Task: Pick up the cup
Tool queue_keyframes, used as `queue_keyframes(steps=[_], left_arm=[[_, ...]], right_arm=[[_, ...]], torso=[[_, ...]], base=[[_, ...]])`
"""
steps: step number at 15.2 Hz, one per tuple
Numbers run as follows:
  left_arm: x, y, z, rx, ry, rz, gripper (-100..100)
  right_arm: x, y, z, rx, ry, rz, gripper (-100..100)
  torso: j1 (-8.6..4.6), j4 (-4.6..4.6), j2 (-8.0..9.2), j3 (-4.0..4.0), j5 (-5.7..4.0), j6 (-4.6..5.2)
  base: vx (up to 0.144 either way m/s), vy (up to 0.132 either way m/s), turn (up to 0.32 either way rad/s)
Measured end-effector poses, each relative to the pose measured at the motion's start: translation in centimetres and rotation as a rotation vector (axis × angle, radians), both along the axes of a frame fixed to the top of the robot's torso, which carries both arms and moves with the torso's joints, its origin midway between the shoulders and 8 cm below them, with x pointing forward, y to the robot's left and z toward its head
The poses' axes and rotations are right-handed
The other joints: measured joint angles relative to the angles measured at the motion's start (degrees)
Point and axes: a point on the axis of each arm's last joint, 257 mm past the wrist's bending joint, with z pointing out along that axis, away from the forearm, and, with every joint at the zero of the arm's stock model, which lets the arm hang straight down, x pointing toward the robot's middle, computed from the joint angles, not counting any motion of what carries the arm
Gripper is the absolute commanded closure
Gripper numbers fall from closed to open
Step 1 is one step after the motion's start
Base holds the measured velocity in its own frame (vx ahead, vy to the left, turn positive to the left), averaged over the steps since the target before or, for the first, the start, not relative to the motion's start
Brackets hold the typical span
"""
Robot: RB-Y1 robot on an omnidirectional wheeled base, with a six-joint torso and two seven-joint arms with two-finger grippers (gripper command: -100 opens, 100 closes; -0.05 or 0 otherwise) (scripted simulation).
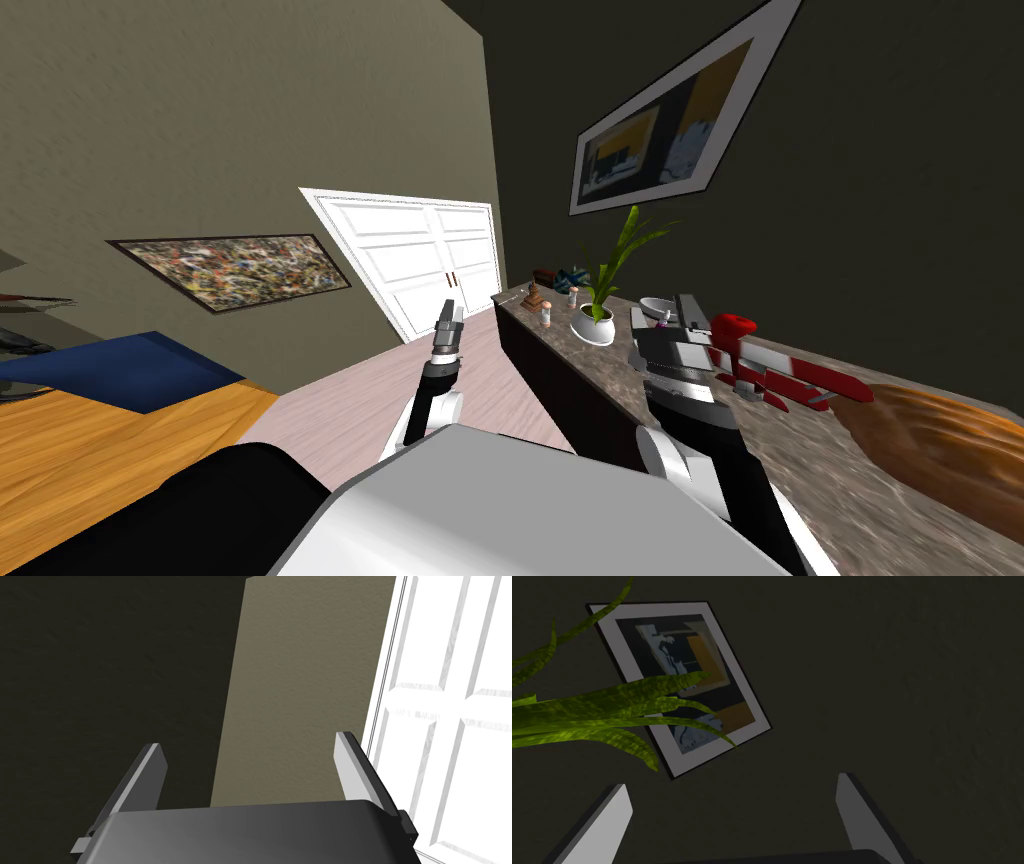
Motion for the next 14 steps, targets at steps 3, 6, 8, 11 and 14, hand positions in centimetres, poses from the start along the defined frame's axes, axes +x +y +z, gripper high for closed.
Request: queue_keyframes(steps=[3,6,8,11,14], left_arm=[[0.0,0.0,0.0,0.000,0.000,0.000,0],[0.0,0.0,0.0,0.000,0.000,0.000,0],[0.0,0.0,0.0,0.000,0.000,0.000,0],[0.0,0.0,0.0,0.000,0.000,0.000,0],[0.0,0.0,0.0,0.000,0.000,0.000,0]], right_arm=[[0.4,0.2,-1.3,-0.052,0.035,0.009,-100],[1.0,0.1,-2.8,-0.111,0.079,0.013,-100],[1.3,0.0,-4.0,-0.150,0.111,0.014,-100],[1.6,-0.5,-6.0,-0.213,0.168,0.012,-100],[2.2,-1.4,-8.8,-0.287,0.236,0.006,-100]], torso=[[0.02,0.00,-0.01,-0.01,0.00,0.00],[0.05,-0.01,-0.03,-0.02,0.01,0.00],[0.07,-0.01,-0.03,-0.02,0.01,0.00],[0.08,-0.01,-0.03,-0.02,0.01,0.00],[0.11,-0.02,-0.04,-0.03,0.02,0.00]], base=[[0.005,0.016,0.008],[0.008,0.022,0.009],[0.009,0.026,0.011],[0.010,0.030,0.016],[0.013,0.038,0.016]])
